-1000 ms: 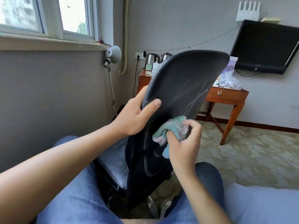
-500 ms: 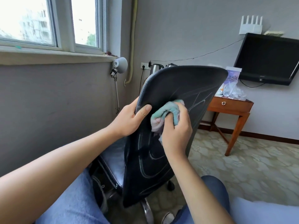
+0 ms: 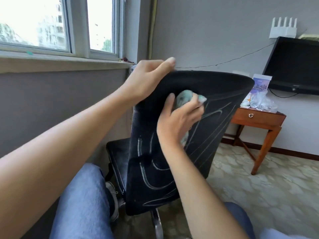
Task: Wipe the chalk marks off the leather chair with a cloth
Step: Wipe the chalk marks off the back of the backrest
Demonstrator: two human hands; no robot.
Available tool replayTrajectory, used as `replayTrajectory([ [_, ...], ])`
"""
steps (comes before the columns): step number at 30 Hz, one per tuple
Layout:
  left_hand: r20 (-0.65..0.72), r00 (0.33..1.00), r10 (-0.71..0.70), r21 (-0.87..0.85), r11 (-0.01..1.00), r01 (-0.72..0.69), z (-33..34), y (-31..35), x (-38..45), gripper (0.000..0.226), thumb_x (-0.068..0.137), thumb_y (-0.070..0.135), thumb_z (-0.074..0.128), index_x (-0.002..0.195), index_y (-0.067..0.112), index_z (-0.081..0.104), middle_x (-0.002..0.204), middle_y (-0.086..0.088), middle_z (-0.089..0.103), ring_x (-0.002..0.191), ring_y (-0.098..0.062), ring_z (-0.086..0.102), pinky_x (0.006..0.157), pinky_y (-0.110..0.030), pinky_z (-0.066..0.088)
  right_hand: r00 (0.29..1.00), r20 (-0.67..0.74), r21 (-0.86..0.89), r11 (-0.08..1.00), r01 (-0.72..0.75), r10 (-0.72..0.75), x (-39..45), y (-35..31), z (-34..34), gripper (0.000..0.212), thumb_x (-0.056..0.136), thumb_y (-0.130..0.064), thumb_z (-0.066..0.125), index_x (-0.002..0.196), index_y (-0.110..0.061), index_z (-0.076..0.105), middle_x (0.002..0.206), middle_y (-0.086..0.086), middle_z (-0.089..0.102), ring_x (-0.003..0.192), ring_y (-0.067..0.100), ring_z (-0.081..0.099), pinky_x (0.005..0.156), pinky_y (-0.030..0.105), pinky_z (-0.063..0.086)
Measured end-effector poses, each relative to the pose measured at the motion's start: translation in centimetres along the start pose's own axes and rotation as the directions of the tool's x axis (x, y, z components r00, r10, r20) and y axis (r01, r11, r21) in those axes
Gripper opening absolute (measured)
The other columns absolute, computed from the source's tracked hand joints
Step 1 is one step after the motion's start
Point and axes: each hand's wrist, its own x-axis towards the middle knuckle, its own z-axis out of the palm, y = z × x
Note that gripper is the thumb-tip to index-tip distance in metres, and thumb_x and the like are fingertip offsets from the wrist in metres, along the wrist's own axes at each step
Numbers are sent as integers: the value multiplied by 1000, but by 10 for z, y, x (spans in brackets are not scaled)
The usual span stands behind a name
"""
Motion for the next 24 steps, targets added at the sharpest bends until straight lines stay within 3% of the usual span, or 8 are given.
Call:
replayTrajectory([
  [3, 71, 994, -82, 346, 937, 53, -9, 7, 17, 70, 97, 74, 48, 64, 14, 35, 59, 0, 31, 52, -14, 28, 56, -37, 23, 969, 56, -17, 970, 241, -240, -30, 15, 13, 49, 99, -31, 62, 135, -5, 42, 133, 29, 41, 111, 41, 46, 95, 47, 48],
  [7, 39, 998, -51, 460, 888, 27, -19, -8, 14, 75, 92, 80, 49, 66, 12, 29, 59, -1, 29, 55, -20, 29, 56, -37, 23, 733, 325, 18, 779, 627, -598, -37, 43, 6, 46, 92, -16, 70, 132, -21, 46, 134, 23, 40, 109, 40, 51, 88, 48, 54],
  [9, 3, 1000, -22, 448, 894, 19, -22, -17, 12, 79, 86, 85, 50, 67, 11, 29, 60, -2, 31, 57, -22, 32, 58, -38, 27, 796, 261, -26, 821, 571, -546, -7, 51, -7, 48, 90, -11, 71, 131, -22, 49, 134, 22, 42, 113, 39, 52, 90, 46, 53],
  [12, -5, 1000, -30, 443, 896, 29, -23, -19, 11, 77, 88, 83, 51, 66, 13, 30, 58, -1, 30, 55, -22, 32, 57, -36, 27, 974, -17, -4, 974, 227, -227, 54, 47, -19, 39, 99, -26, 60, 135, -16, 50, 137, 18, 41, 116, 33, 54, 87, 40, 55],
  [15, -22, 1000, 0, 467, 884, 11, -14, -12, 12, 73, 94, 77, 50, 63, 13, 34, 54, -1, 33, 51, -21, 35, 52, -35, 27, 984, -168, 50, 996, 67, -58, 72, 32, -8, 39, 104, -32, 51, 136, -13, 42, 133, 13, 46, 108, 26, 58, 79, 43, 57],
  [17, -28, 1000, 6, 494, 869, 9, -7, -10, 14, 74, 96, 76, 49, 63, 10, 41, 51, 0, 37, 49, -21, 39, 51, -33, 30, 982, -160, 61, 992, 111, -100, 42, 25, 5, 36, 104, -25, 53, 133, -5, 43, 127, 17, 48, 105, 29, 57, 82, 45, 54],
  [20, -30, 1000, -1, 512, 859, 16, -1, -10, 19, 74, 96, 76, 48, 65, 8, 49, 50, 1, 42, 50, -19, 44, 52, -33, 32, 956, 49, 26, 957, 289, -290, -20, 28, 19, 44, 97, -18, 64, 131, 0, 44, 129, 26, 46, 112, 41, 53, 98, 40, 48],
  [24, -25, 1000, 16, 505, 863, -1, -4, -14, 17, 74, 96, 75, 49, 65, 8, 46, 56, -4, 45, 55, -21, 45, 55, -34, 36, 761, 340, 38, 817, 576, -553, -33, 55, 4, 53, 90, -13, 73, 136, -13, 47, 135, 25, 43, 118, 38, 52, 99, 39, 51],
])
